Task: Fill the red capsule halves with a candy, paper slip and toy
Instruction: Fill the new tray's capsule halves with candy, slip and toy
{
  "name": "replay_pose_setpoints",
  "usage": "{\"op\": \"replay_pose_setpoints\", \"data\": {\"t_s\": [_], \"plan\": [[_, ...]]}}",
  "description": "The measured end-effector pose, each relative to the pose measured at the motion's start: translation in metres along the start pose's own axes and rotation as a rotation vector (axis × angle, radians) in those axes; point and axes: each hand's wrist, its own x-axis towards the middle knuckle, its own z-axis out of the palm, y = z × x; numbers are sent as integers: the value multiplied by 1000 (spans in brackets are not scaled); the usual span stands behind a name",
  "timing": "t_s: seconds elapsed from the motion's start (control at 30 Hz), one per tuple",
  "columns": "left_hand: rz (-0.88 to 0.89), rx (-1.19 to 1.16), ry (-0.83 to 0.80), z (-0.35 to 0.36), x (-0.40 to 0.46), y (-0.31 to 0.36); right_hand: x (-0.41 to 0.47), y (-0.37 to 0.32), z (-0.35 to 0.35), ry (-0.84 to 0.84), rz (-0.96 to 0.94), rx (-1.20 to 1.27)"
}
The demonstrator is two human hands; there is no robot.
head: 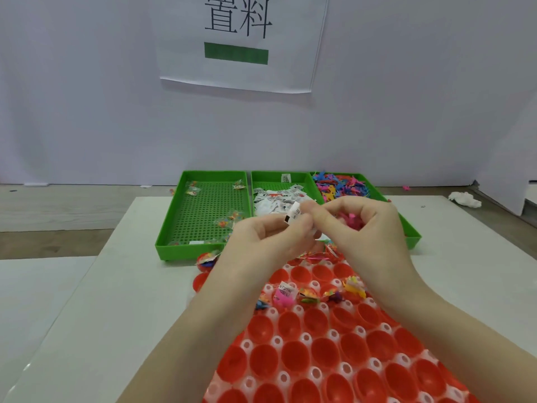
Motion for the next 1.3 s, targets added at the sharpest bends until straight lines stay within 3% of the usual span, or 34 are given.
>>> {"op": "replay_pose_setpoints", "data": {"t_s": [0.1,0.2,0.3,0.6,0.8,1.13,1.3], "plan": [[41,52,59,2,-1,-3,-6,-3,-4,-10,96,96],[40,91,73,-2,0,-1,-5,-5,-18,-112,354,459],[38,152,35,-2,-2,4,-4,-8,-27,-180,375,548],[68,298,-38,1,-6,11,-10,-6,-37,-128,23,275],[126,371,-96,3,-9,12,-12,-9,-43,-34,-17,294],[136,446,-189,2,-9,15,-11,-27,-53,-229,-55,91],[114,450,-334,2,-11,13,-12,-32,-56,-366,-123,-72]]}}
